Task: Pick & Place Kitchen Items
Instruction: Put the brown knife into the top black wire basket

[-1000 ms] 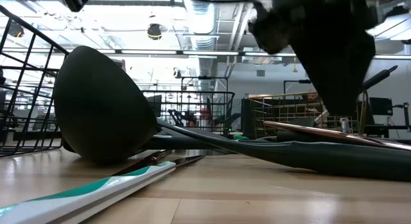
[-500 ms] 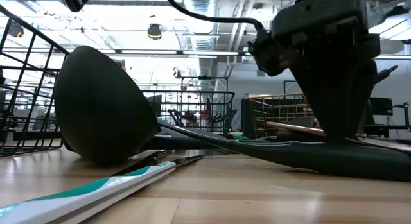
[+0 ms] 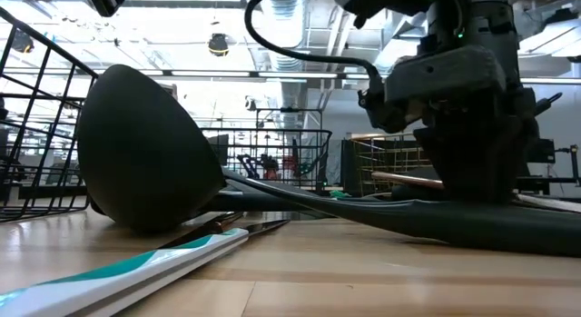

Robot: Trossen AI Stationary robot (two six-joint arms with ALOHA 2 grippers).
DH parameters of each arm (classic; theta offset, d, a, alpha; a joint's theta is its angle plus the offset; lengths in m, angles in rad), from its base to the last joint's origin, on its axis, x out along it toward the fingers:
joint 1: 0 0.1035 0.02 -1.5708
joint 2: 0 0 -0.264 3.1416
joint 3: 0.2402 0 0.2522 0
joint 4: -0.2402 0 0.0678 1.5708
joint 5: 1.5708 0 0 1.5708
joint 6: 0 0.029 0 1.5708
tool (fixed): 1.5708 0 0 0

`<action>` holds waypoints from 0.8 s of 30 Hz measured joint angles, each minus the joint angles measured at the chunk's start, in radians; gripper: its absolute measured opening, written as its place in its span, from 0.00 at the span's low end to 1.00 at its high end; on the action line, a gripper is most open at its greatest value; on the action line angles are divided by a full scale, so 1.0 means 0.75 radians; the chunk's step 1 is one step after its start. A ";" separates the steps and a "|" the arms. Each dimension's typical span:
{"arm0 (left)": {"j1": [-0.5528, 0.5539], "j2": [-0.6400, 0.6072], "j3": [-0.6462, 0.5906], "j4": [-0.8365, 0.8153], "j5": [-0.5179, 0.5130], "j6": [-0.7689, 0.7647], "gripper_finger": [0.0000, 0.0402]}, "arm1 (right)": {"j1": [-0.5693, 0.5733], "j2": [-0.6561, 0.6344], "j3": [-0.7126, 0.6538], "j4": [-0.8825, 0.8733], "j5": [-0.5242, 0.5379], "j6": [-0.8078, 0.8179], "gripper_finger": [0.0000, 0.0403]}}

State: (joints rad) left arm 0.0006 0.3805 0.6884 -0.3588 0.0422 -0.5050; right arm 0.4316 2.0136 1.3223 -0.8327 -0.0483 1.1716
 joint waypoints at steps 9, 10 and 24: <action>0.000 0.000 0.000 0.000 0.000 0.000 0.01 | -0.021 -0.004 -0.003 -0.016 -0.014 -0.003 0.07; 0.000 0.000 0.000 0.000 0.000 0.000 0.01 | -0.021 -0.007 -0.004 -0.017 -0.013 -0.003 0.08; 0.000 0.000 0.000 0.000 0.000 0.004 0.01 | -0.064 -0.210 -0.003 -0.027 0.031 -0.031 0.06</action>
State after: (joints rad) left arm 0.0006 0.3805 0.6884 -0.3588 0.0422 -0.5023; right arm 0.3835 1.8563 1.3197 -0.8530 -0.0250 1.1485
